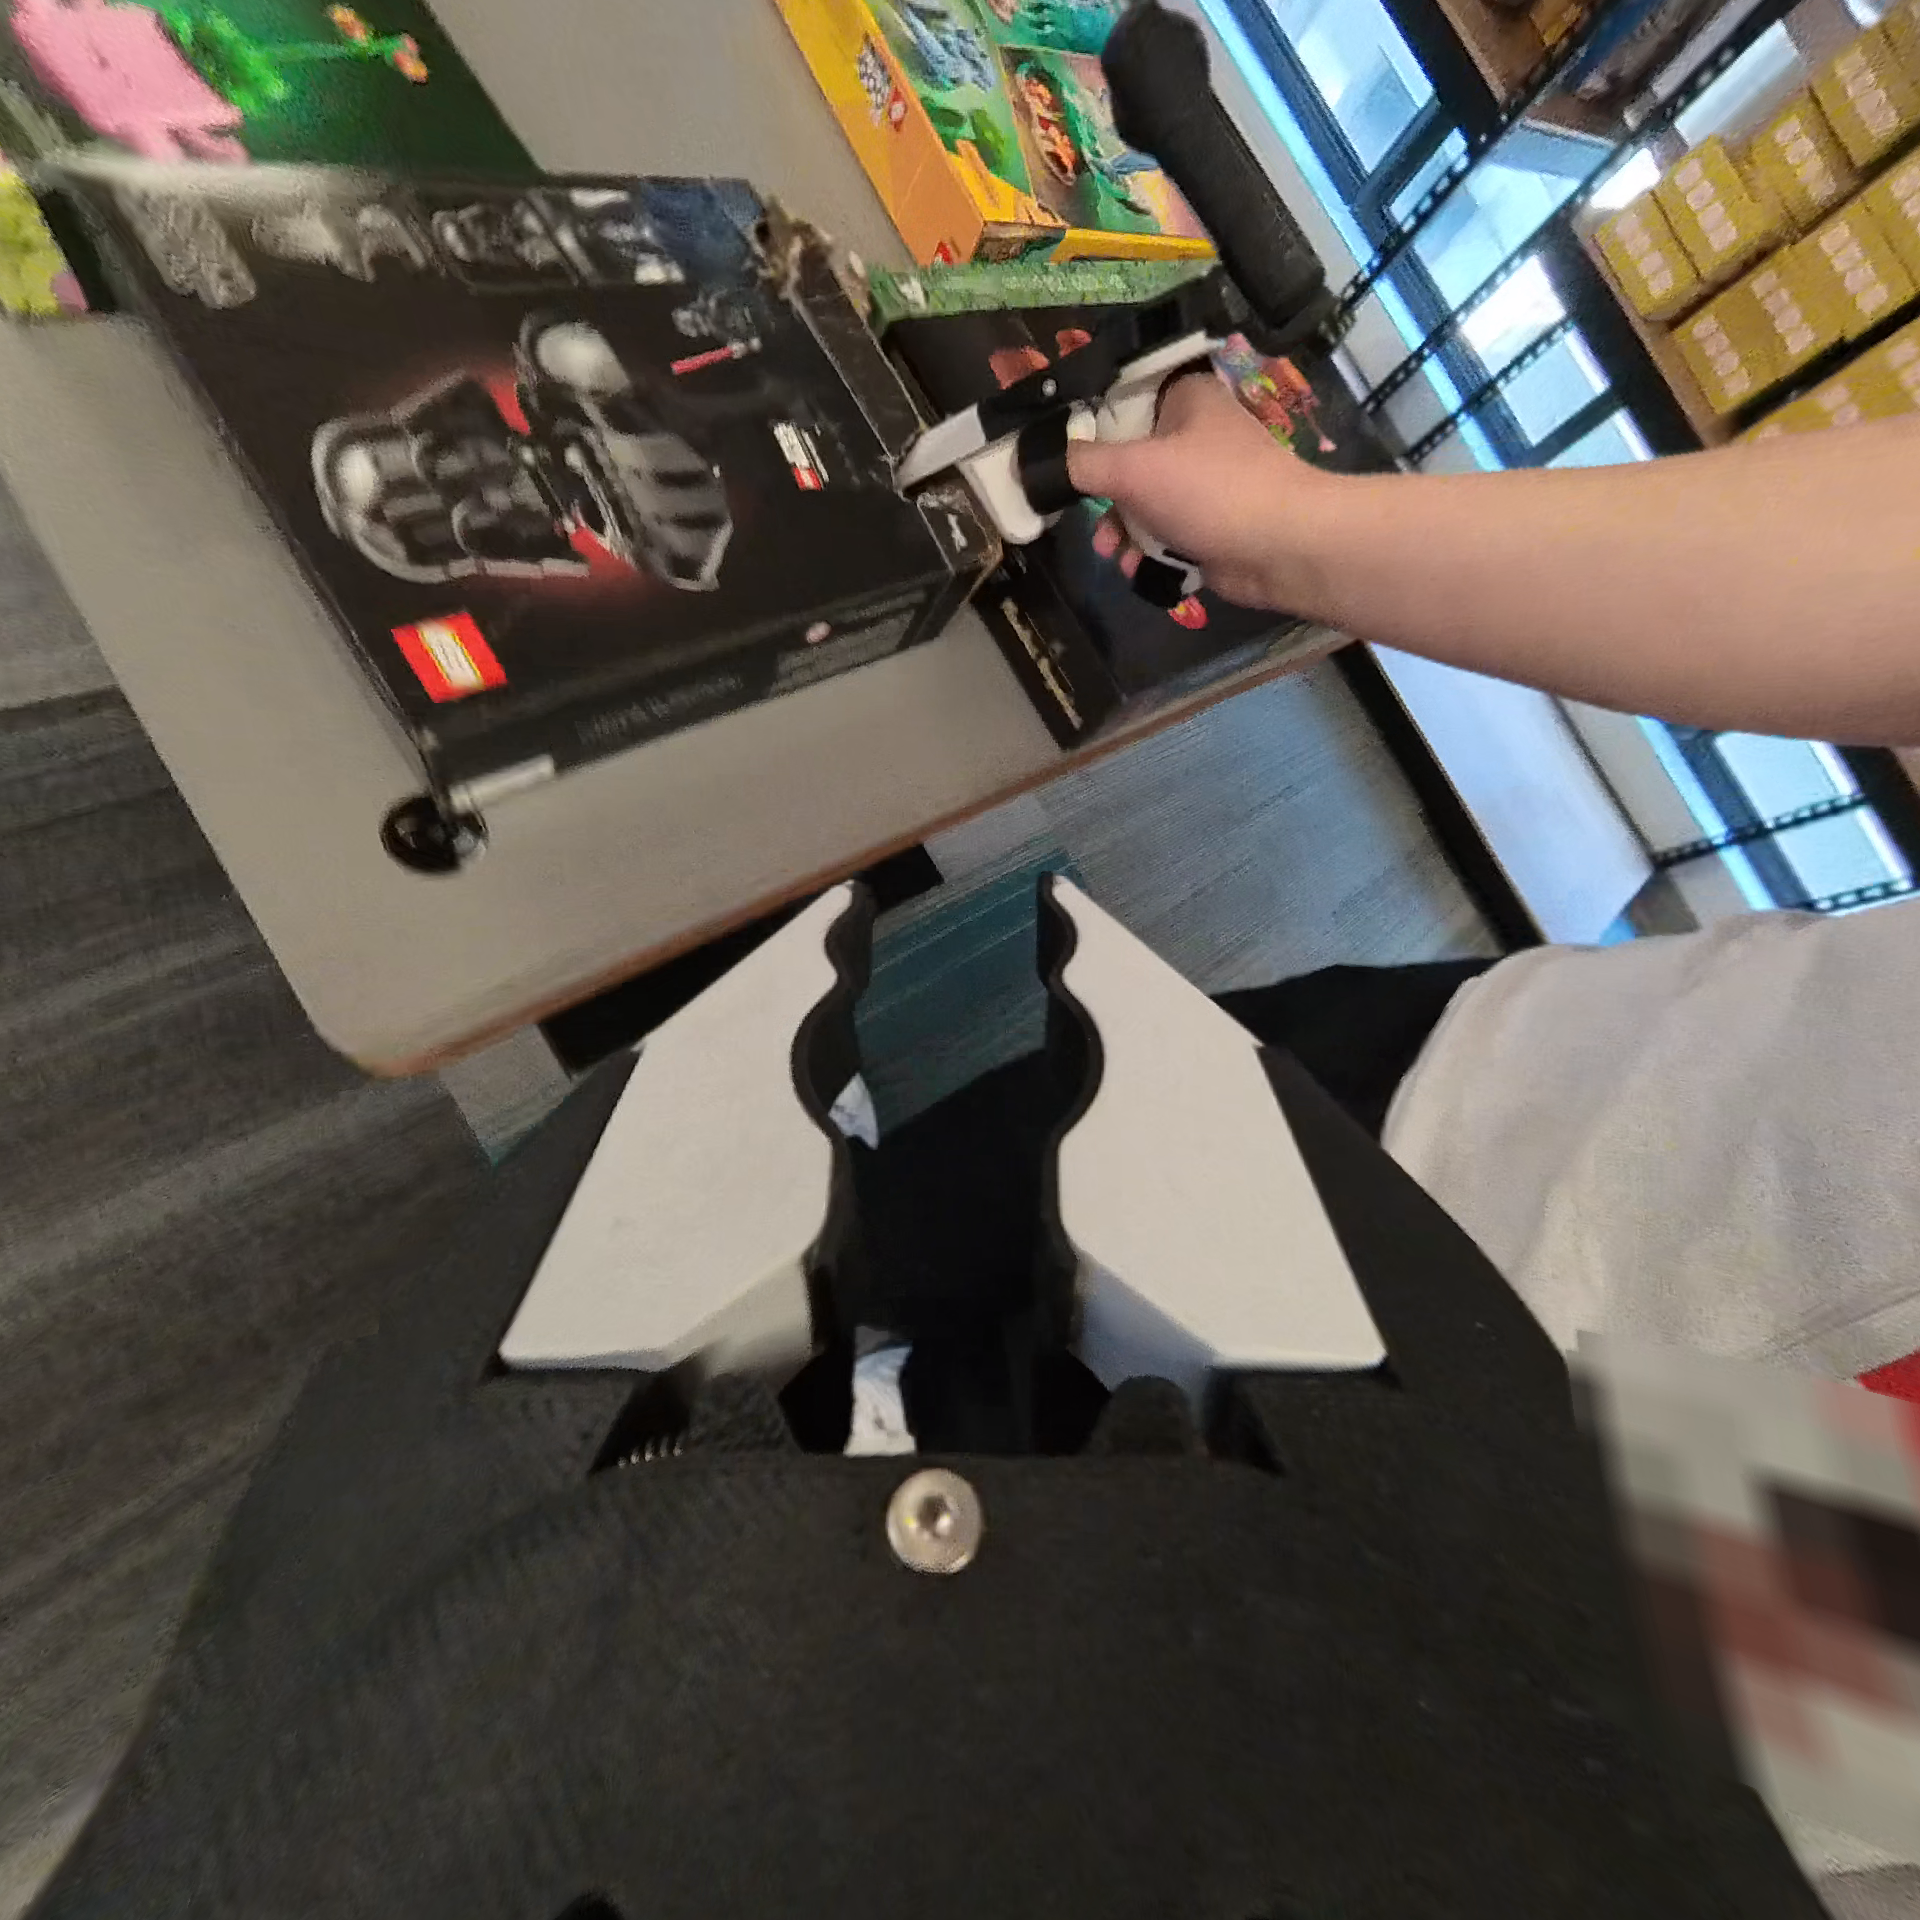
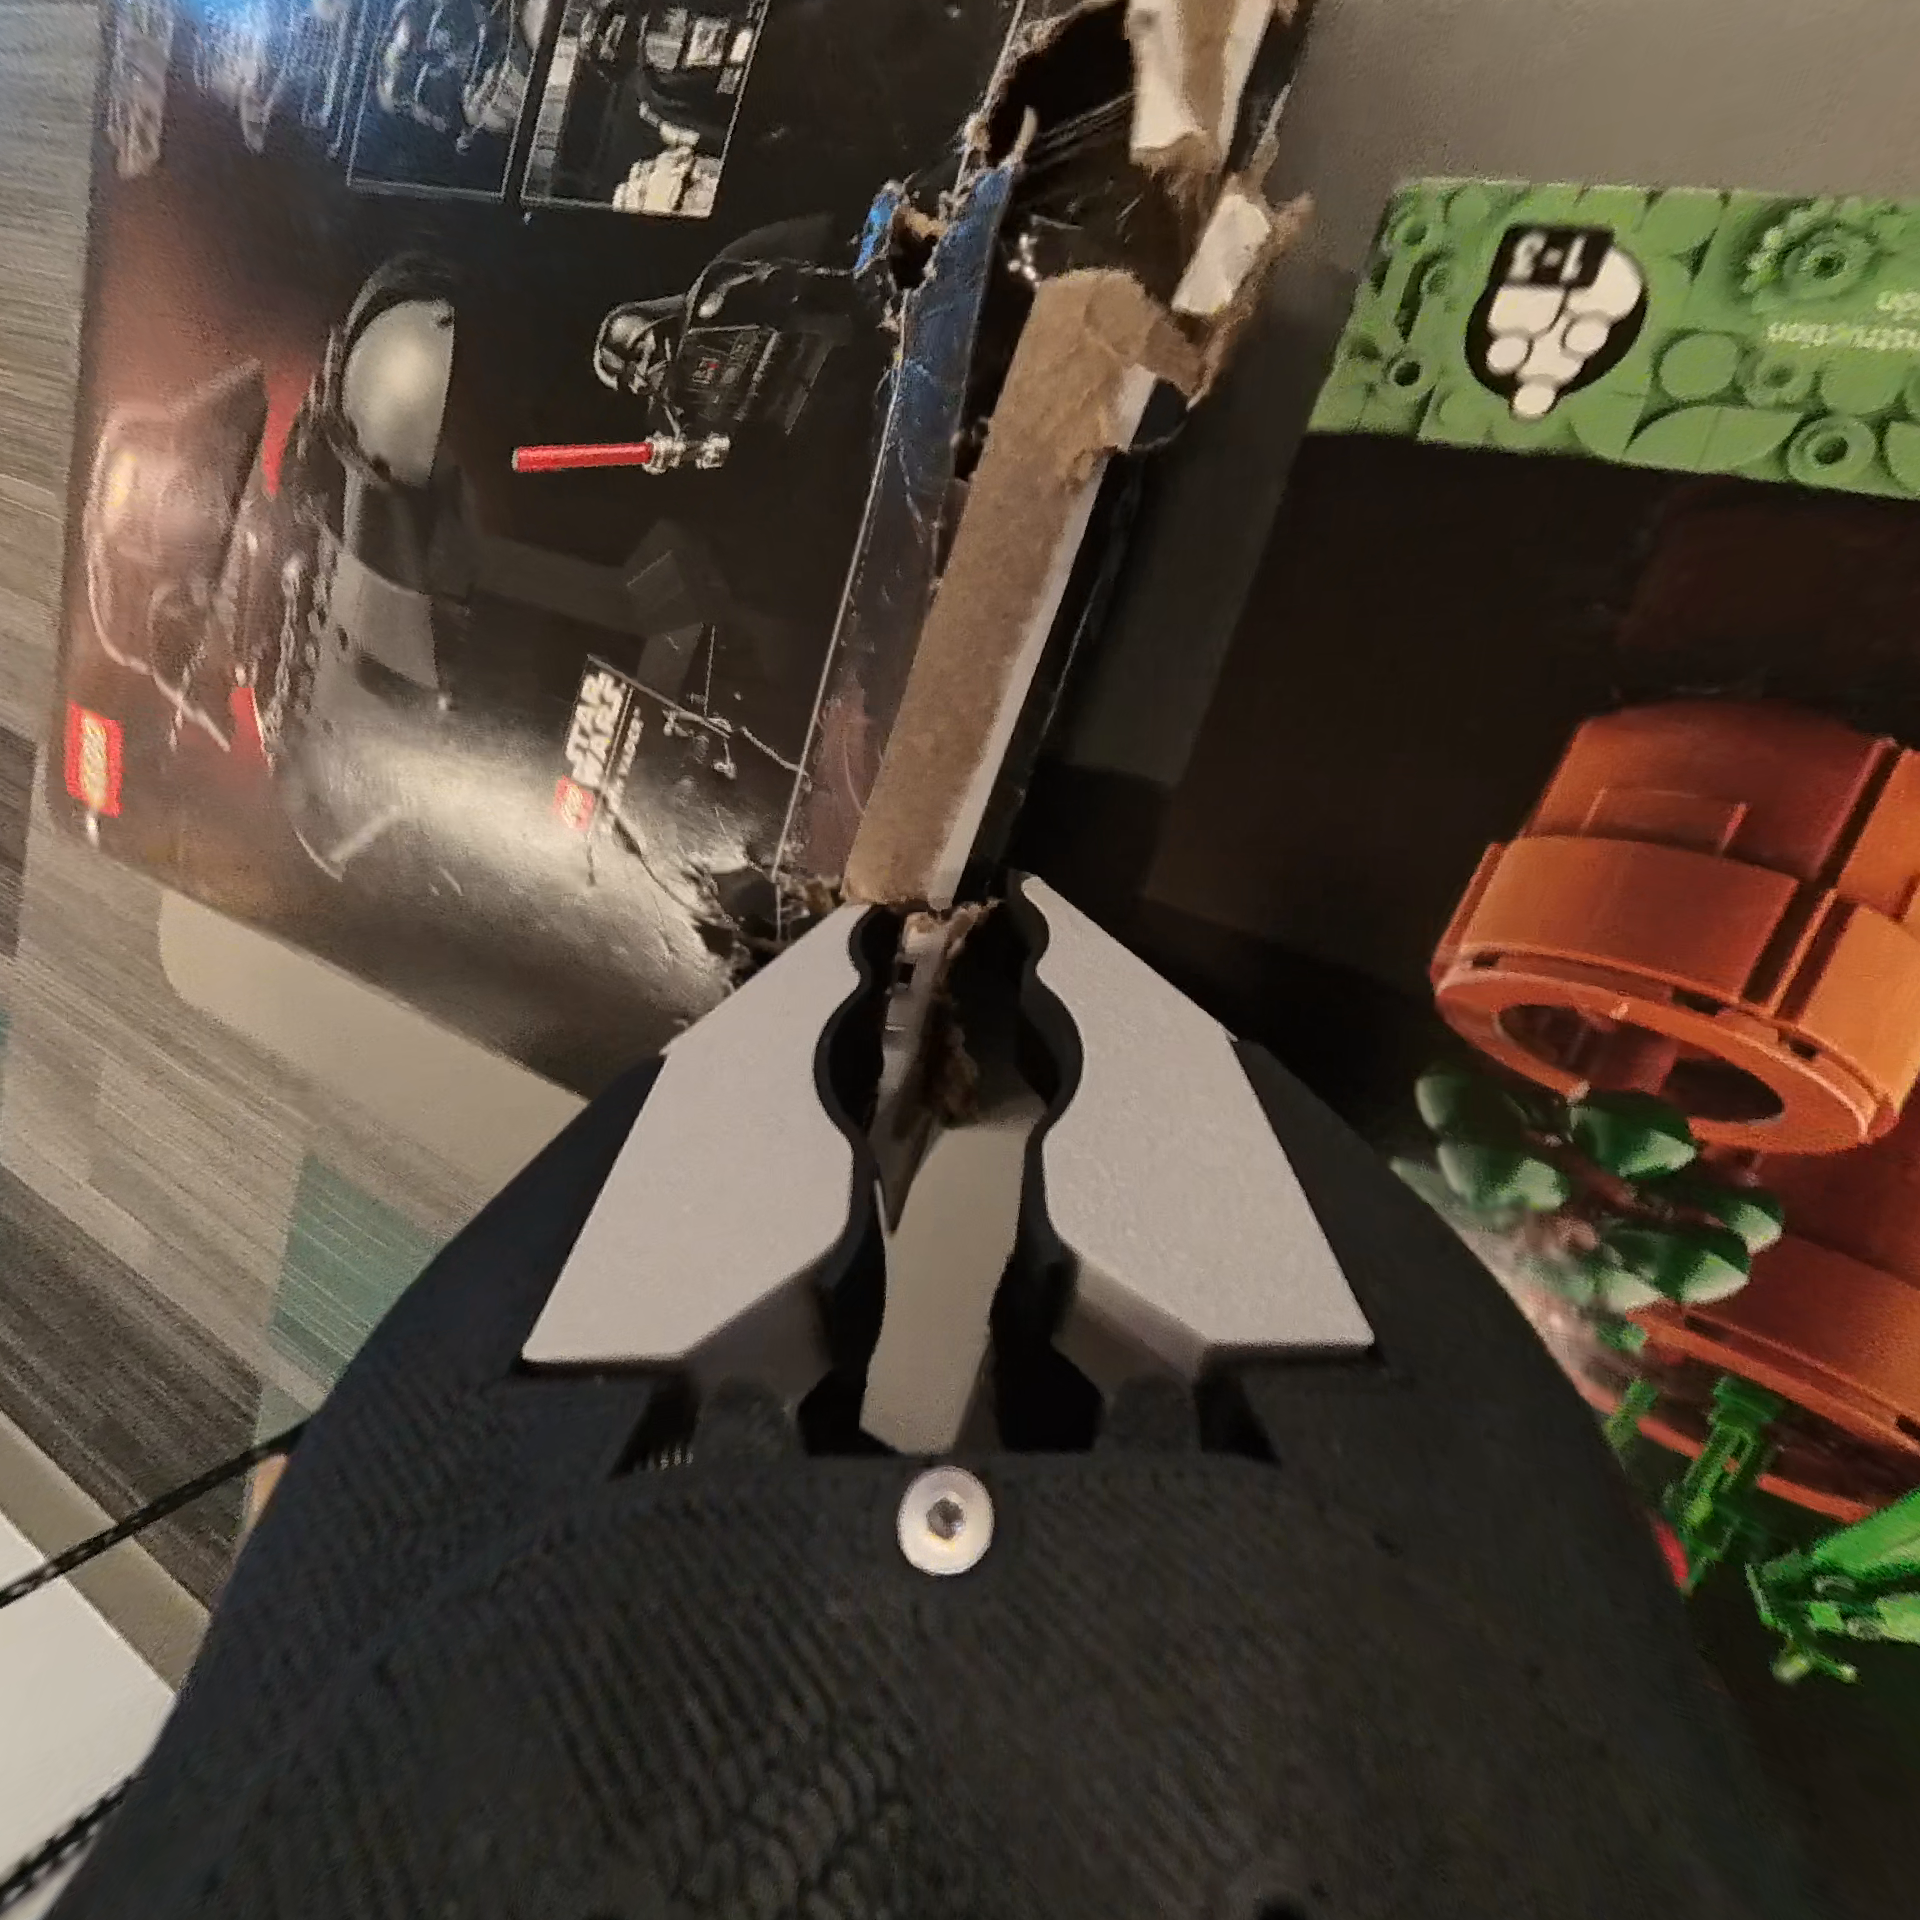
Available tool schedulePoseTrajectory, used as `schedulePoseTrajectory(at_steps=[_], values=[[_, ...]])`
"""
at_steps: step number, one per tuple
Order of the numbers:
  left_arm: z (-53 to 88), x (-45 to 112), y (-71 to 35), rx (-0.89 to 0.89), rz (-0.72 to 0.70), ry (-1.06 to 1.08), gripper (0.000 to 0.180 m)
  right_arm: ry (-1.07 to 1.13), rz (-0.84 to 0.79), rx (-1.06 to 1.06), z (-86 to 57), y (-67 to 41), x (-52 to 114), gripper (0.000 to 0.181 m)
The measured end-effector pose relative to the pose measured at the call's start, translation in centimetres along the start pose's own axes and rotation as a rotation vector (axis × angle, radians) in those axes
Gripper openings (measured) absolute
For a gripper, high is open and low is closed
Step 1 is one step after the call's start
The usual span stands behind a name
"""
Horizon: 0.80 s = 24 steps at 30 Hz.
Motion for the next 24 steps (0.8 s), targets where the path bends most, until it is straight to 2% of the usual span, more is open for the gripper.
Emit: schedulePoseTrajectory(at_steps=[4, 7, 10, 14, 22, 24], values=[[4.2, 4.2, -4.1, 0.014, 0.043, 0.027, 0.032, -0.047, 0.006, 0.002, -0.4, -1.3, -0.1, 0.015], [8.5, 7.3, -6.9, -0.011, 0.065, 0.013, 0.034, -0.061, -0.013, -0.035, -0.8, -1.6, -1.6, 0.003], [12.2, 9.4, -9.2, -0.049, 0.087, 0.042, 0.037, -0.126, -0.052, -0.006, -0.2, -1.8, -4.0, 0.003], [14.9, 10.7, -12.9, -0.070, 0.038, 0.144, 0.040, -0.141, -0.093, -0.011, 1.7, -2.3, -7.3, 0.003], [14.6, 10.6, -18.0, -0.017, 0.114, 0.419, 0.045, -0.038, -0.142, 0.008, 7.8, -3.8, -11.4, 0.004], [14.2, 10.1, -19.7, -0.006, 0.131, 0.411, 0.045, 0.028, -0.147, -0.011, 9.4, -4.3, -12.2, 0.004]])
Point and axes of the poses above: each gripper's, where its closed fingertips meet, x out along the fingers, y out of its underside, z = x × y across the jaws, the point moved 6 cm from there along -x, back along the fingers, and after that the axes turned 13 degrees about z, right-handed, at the moved point
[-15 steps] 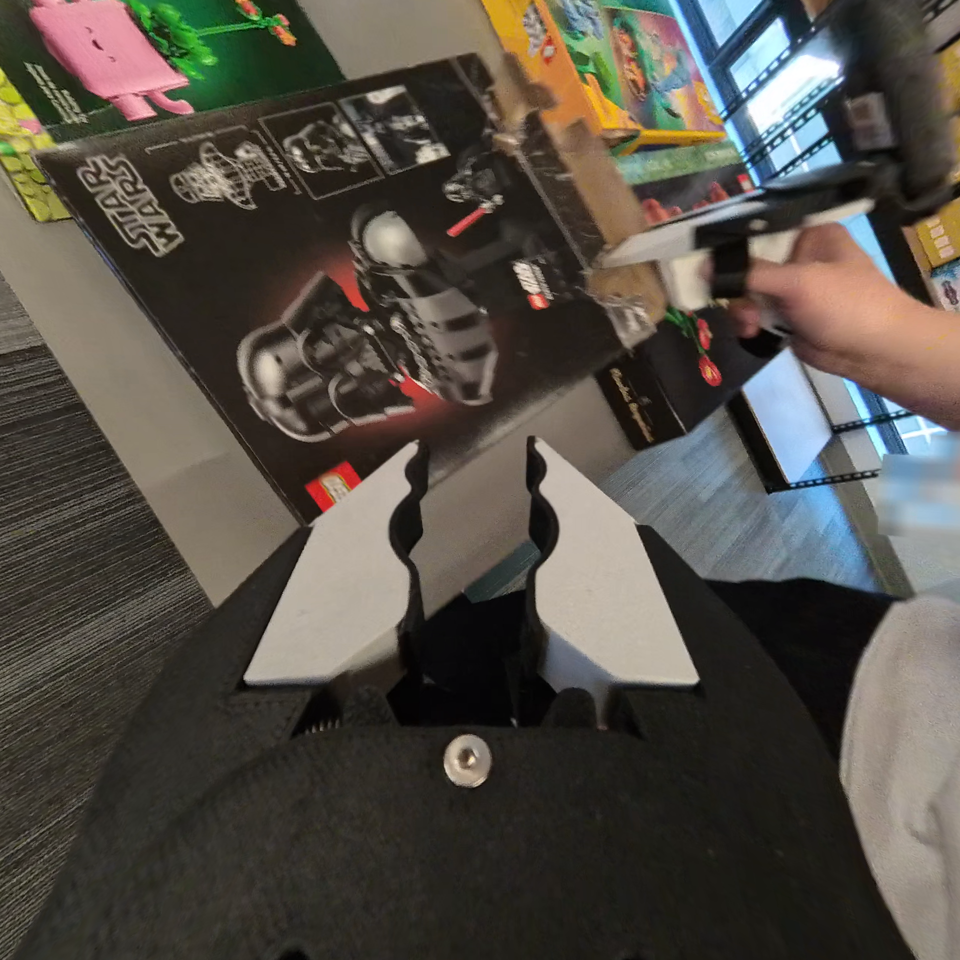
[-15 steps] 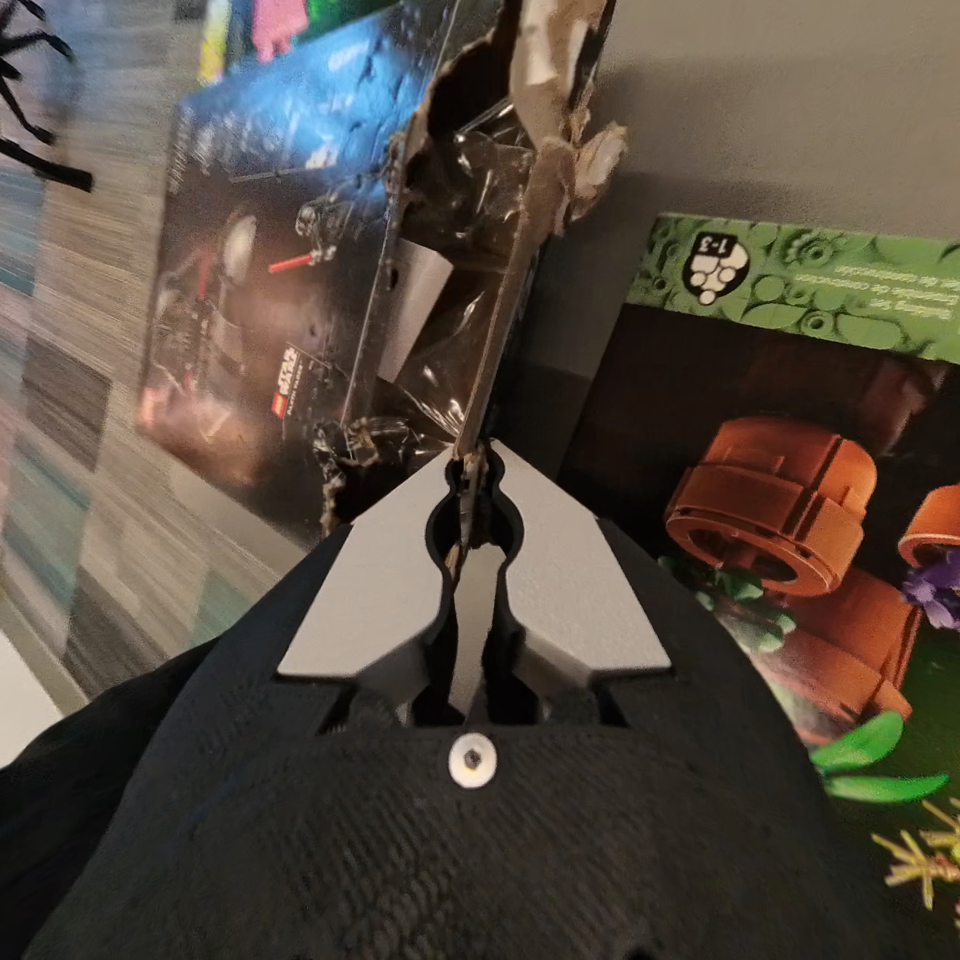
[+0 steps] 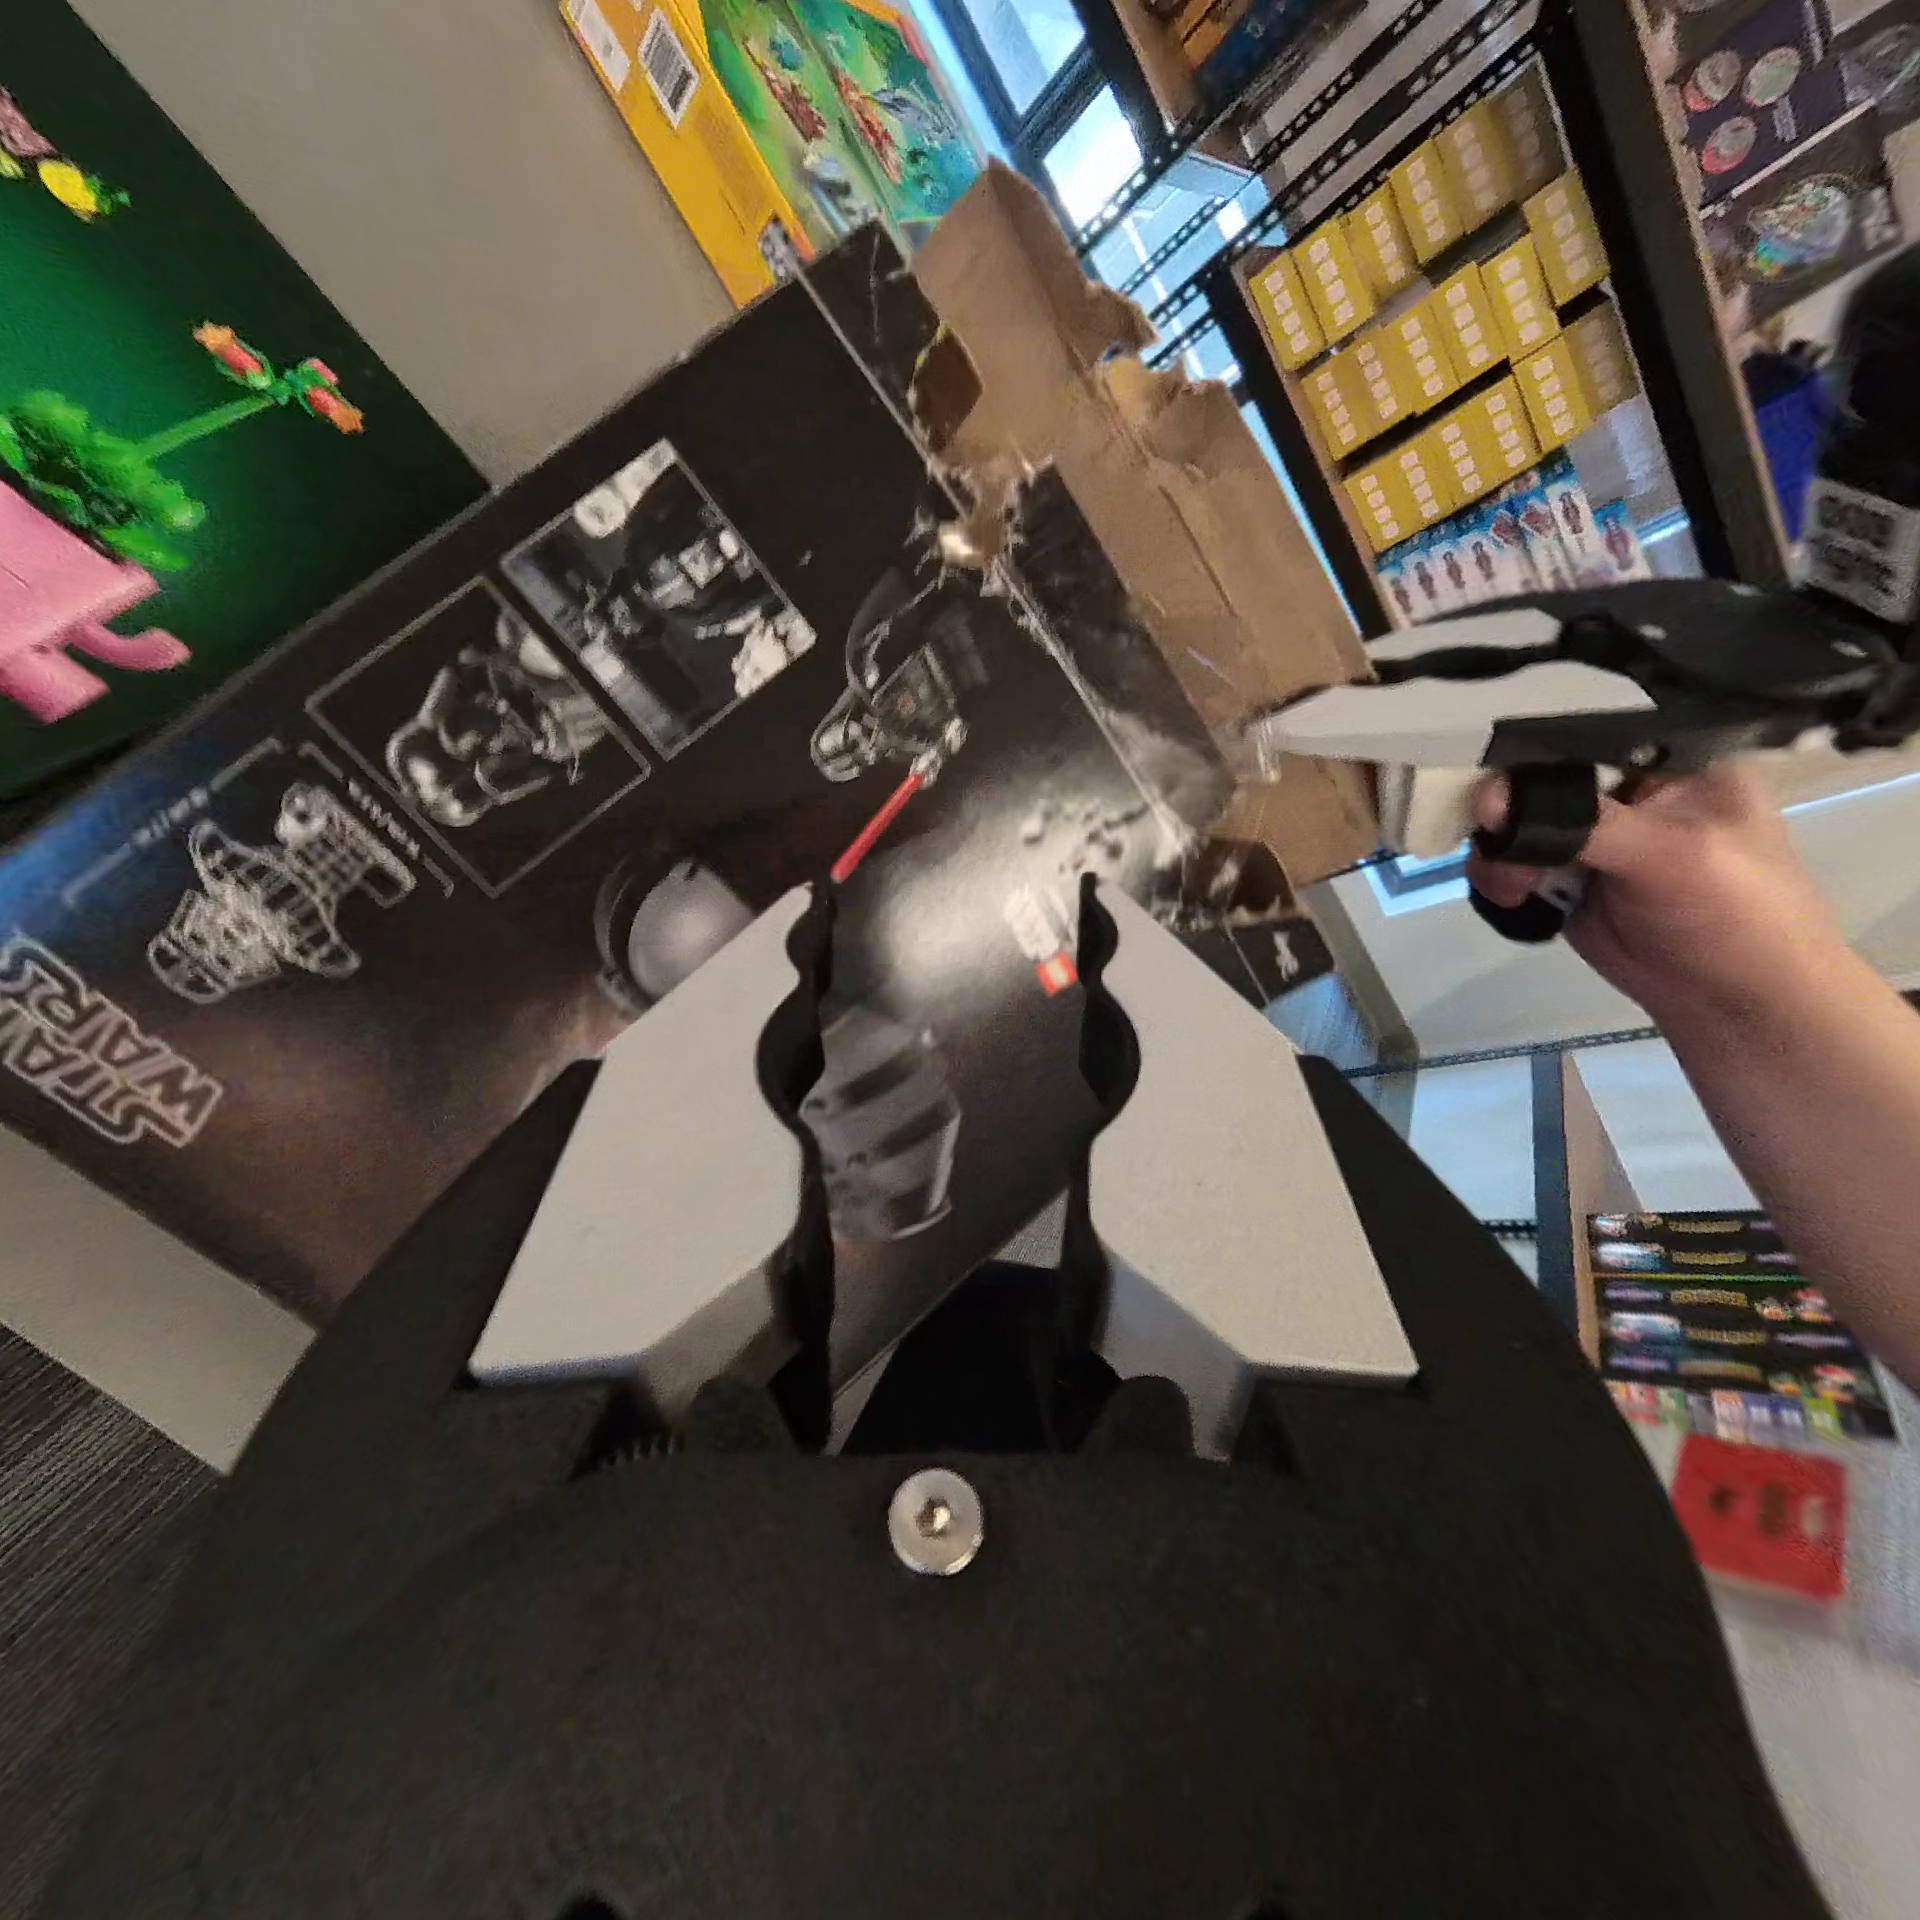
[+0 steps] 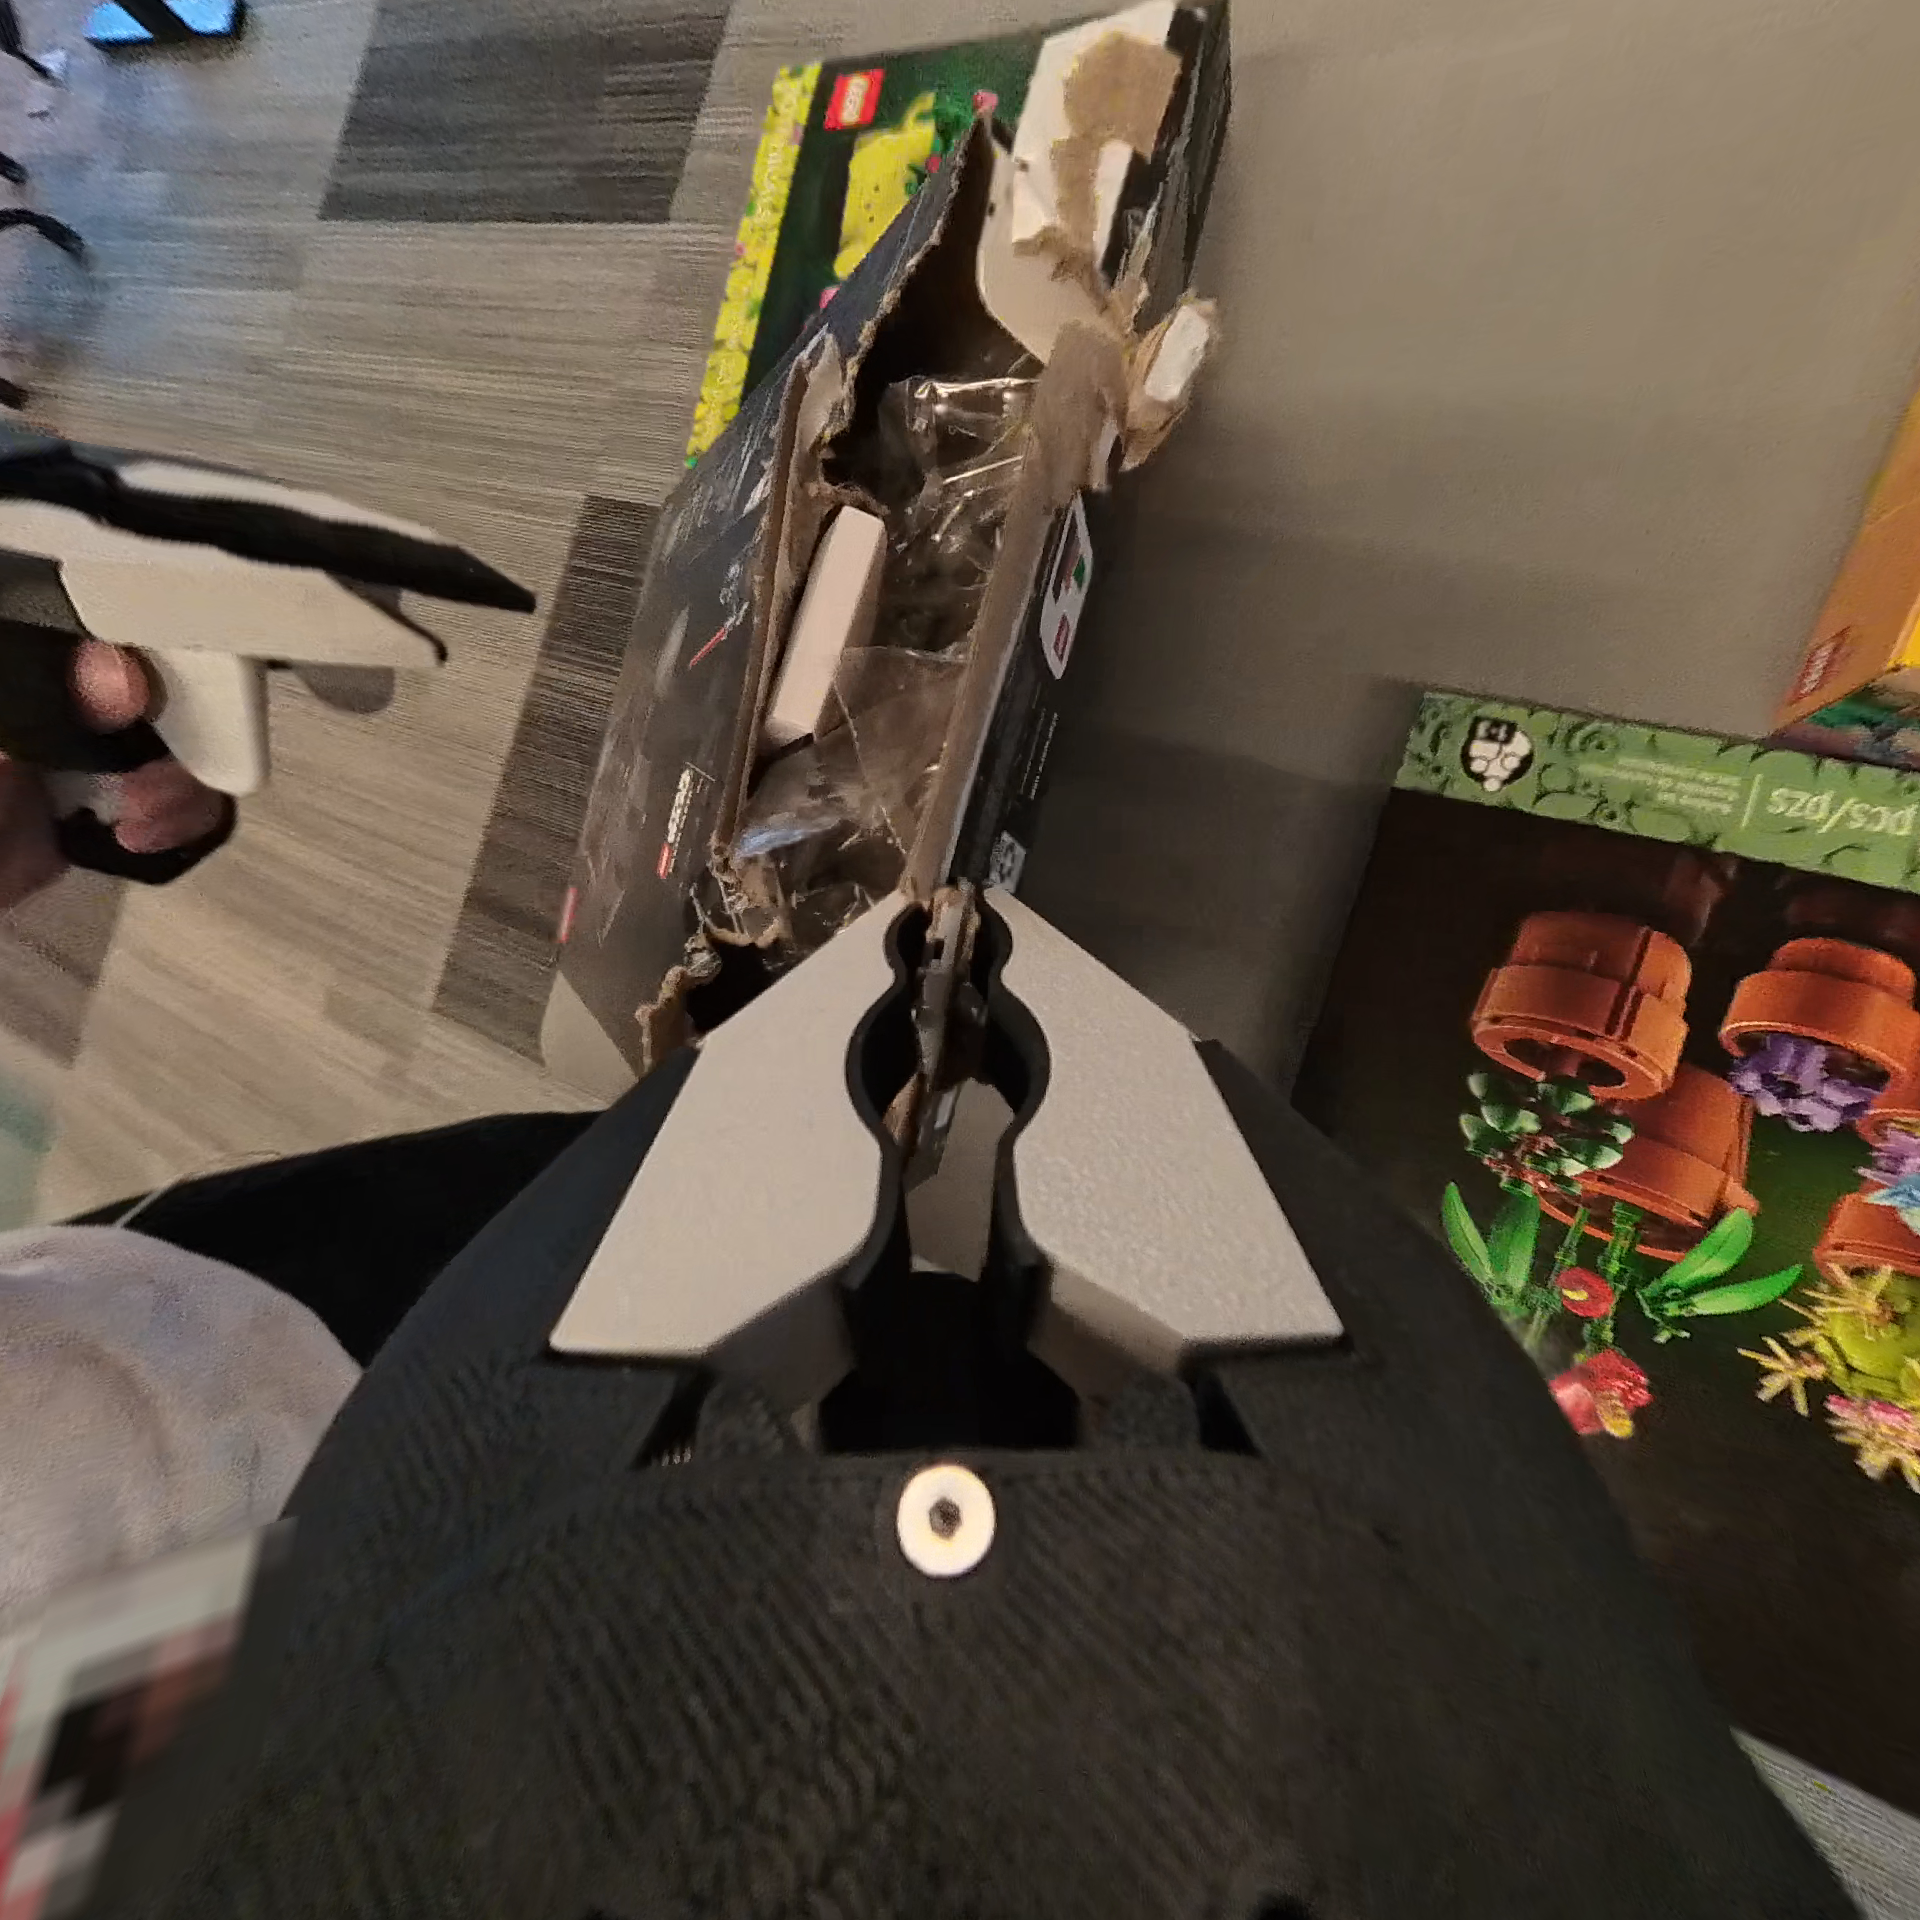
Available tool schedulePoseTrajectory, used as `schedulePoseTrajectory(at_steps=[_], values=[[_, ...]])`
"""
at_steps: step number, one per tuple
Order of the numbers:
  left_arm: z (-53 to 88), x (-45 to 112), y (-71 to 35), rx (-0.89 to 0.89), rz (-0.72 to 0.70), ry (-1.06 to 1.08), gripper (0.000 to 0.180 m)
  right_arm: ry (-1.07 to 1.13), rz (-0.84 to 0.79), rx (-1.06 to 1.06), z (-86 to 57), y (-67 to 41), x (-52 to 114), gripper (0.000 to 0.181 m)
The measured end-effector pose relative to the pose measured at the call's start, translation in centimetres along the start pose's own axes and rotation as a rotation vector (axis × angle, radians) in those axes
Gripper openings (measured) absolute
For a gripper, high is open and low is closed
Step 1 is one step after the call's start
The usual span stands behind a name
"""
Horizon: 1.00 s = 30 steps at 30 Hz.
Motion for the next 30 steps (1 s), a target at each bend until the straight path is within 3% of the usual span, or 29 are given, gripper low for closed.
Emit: schedulePoseTrajectory(at_steps=[6, 13, 22, 24, 30], values=[[-2.6, -1.8, -4.1, 0.057, 0.069, -0.056, 0.051, 0.144, 0.018, -0.083, 5.5, -2.3, -1.4, 0.004], [-3.0, -1.6, -3.8, -0.129, 0.149, 0.059, 0.051, 0.310, 0.067, -0.239, 10.5, -4.0, -1.3, 0.006], [-2.6, -3.5, -2.9, -0.153, 0.221, 0.180, 0.002, 0.255, 0.071, -0.277, 13.0, -4.1, -1.2, 0.017], [-2.5, -3.5, -2.6, -0.130, 0.225, 0.167, 0.000, 0.223, 0.090, -0.258, 13.0, -3.8, -1.1, 0.030], [-2.4, -3.7, -2.5, -0.143, 0.211, 0.203, 0.000, 0.109, 0.017, -0.121, 12.1, -4.5, -1.9, 0.042]])
Point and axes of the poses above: each gripper's, where its closed fingertips meet, x out along the fingers, y out of its underside, z = x × y across the jaws, the point moved 6 cm from there along -x, back along the fingers, and after that the axes turned 13 degrees about z, right-handed, at the moved point
